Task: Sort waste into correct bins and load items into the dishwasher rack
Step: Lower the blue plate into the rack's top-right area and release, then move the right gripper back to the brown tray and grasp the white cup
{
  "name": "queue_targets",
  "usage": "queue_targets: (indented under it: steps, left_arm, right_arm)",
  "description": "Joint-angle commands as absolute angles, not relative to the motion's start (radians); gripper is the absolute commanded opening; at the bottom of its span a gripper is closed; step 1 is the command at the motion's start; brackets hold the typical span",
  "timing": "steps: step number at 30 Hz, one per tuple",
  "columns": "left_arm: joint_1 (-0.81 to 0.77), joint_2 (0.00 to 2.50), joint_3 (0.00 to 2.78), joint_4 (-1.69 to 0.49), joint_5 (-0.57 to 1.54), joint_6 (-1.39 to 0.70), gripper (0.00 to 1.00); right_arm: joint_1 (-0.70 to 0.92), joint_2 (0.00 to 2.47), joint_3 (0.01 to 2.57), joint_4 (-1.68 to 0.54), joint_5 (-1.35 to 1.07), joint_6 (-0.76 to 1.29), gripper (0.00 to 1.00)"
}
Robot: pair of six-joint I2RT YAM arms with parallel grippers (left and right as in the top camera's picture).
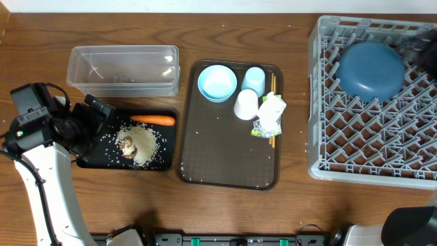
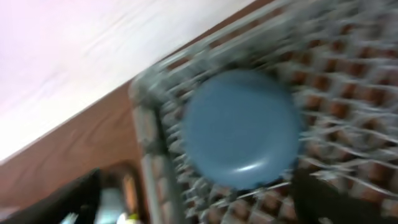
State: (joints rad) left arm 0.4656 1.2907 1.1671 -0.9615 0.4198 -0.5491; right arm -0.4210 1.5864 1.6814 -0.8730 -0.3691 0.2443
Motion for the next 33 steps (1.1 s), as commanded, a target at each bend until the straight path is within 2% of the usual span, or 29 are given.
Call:
queue_targets:
  steps: [1, 8, 12, 18, 33]
  left_arm:
    - [0.471, 1.291, 1.177, -0.963, 0.426, -0.536, 0.98]
    - [0.471, 1.291, 1.177, -0.963, 0.426, -0.536, 0.98]
    - [0.471, 1.291, 1.177, -0.963, 0.426, -0.536, 0.98]
    - [0.471, 1.291, 1.177, -0.963, 0.426, -0.536, 0.98]
    - [0.471, 1.291, 1.177, -0.963, 0.426, -0.536, 0.98]
  right_arm:
    - [-0.313, 1.571, 1.69, -0.885, -0.54, 0.2, 0.99]
    - [-0.014, 1.599, 1.688, -0.902, -0.522, 0.167, 0.99]
    - [0.142, 1.642, 1.688, -0.898, -0.342, 0.176, 0.99]
    - [0.332, 1.748, 1.688, -0.9, -0.091, 0.303, 0.99]
    - [0.6, 1.988, 1.688, -0.935, 0.215, 0.569, 0.99]
